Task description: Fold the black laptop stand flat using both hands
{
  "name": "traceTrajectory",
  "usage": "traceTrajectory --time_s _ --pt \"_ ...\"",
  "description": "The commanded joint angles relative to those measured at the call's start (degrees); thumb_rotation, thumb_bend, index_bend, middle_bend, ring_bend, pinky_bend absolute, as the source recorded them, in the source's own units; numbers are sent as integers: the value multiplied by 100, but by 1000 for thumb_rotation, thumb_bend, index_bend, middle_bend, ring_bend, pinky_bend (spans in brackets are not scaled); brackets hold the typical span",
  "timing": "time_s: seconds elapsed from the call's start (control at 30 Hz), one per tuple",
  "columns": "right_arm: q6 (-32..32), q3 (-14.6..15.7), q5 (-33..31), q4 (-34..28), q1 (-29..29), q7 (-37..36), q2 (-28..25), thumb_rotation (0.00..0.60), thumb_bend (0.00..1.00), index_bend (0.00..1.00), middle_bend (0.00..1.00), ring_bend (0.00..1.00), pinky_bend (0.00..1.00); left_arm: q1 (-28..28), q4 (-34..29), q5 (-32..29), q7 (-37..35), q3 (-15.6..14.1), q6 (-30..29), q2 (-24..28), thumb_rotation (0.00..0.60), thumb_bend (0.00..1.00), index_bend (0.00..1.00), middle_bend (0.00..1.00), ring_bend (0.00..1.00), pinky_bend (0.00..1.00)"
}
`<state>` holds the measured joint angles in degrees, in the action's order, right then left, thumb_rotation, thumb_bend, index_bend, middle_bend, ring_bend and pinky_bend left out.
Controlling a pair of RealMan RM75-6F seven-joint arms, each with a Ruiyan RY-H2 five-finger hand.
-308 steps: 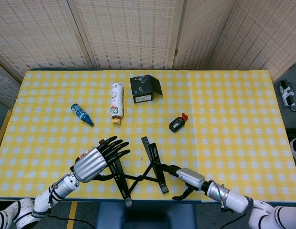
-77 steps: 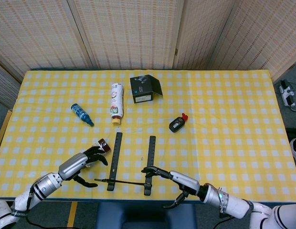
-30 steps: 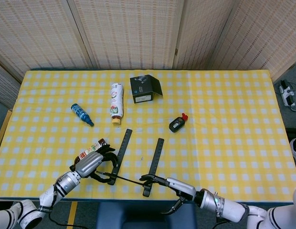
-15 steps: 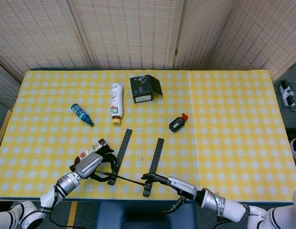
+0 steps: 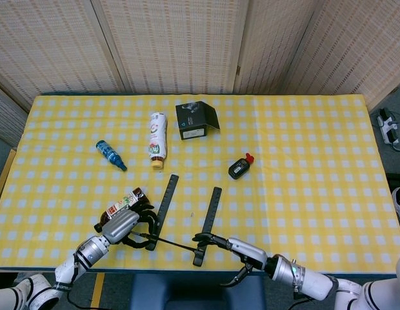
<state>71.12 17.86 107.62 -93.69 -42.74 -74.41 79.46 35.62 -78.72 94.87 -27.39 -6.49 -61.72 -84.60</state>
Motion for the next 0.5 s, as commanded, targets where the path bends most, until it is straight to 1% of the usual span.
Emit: traceTrajectory --time_s 0.03,0.13,0.33,0.5 --pt "-5 -4 -5 -7 1 8 -3 600 254 11 86 108 0 -3 2 12 -9 -9 -2 4 600 288 596 347 168 0" --pt "-11 -10 -17 -13 8 19 -4 600 255 12 86 108 0 -1 7 32 -44 -28 10 7 600 291 601 347 168 0" --pt "-12 -3 -16 -25 23 42 -17 600 255 12 86 107 0 5 44 50 -103 -37 23 -22 600 337 609 347 168 0" --pt "-15 2 -21 -40 40 66 -27 600 255 11 86 106 0 7 37 73 -120 -40 9 -21 600 356 638 347 172 0"
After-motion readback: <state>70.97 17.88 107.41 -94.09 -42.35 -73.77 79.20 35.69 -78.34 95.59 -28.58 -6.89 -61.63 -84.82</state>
